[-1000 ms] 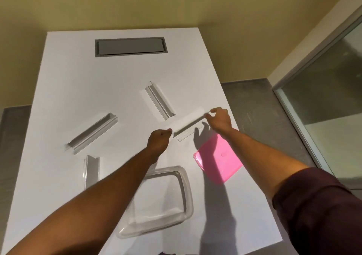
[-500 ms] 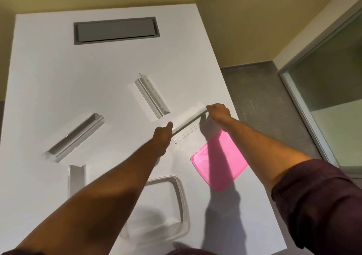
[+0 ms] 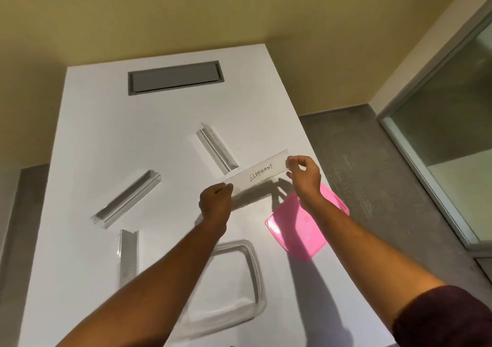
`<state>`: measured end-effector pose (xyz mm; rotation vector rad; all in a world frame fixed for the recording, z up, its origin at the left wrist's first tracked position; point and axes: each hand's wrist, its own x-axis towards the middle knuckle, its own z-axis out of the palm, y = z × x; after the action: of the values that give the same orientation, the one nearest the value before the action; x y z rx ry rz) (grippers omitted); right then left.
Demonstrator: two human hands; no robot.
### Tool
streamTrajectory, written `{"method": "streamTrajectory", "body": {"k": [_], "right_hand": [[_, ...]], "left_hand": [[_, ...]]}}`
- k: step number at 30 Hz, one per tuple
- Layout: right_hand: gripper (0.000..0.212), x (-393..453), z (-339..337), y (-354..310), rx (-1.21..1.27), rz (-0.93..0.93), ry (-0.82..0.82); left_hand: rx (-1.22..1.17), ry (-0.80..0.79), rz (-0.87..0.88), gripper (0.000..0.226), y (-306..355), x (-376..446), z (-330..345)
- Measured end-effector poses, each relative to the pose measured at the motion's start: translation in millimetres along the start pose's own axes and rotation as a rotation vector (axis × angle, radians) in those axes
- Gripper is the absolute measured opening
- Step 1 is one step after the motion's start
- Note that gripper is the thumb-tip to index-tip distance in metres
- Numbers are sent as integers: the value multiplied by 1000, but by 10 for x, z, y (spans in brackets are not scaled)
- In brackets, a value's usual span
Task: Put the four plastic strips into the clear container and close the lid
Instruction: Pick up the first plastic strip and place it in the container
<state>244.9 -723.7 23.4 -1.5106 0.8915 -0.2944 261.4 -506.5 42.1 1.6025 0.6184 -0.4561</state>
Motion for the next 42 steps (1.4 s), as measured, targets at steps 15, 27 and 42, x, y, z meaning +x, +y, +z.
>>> {"method": "streamTrajectory", "body": {"k": [15,27,42], "right_hand": [[47,-1767,-339,114,-36,-67,-618],[38,-2289,-380,674,-865,-626,-544],[35,-2307,-126,797,-1731,-881,-797]], "left_hand": [[498,-158,429,41,-354,-805,-1820],[823,-114,613,34,-1133,-1047,-2338],[1343,-40,580,19,-1673,-1001,-2120]]}}
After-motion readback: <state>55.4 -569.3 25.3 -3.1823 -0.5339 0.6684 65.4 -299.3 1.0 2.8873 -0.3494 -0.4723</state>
